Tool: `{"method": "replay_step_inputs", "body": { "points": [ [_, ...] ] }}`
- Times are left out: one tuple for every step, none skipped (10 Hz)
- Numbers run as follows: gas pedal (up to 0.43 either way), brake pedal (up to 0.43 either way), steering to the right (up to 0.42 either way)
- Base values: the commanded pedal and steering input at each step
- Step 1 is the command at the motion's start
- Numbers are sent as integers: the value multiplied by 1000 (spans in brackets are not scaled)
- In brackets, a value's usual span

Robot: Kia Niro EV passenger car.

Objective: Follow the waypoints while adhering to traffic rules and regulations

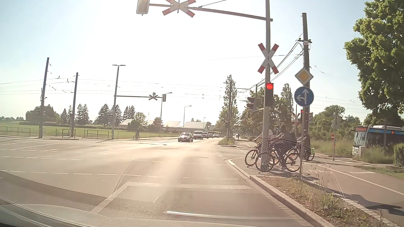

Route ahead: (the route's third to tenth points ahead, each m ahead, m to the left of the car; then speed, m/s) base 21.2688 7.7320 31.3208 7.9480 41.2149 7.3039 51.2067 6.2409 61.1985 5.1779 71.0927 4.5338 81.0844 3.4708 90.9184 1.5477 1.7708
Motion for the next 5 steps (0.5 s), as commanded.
{"method": "replay_step_inputs", "body": {
  "points": [
    [0, 0, -29],
    [0, 49, -29],
    [0, 73, -29],
    [0, 116, -29],
    [0, 116, -29]
  ]
}}
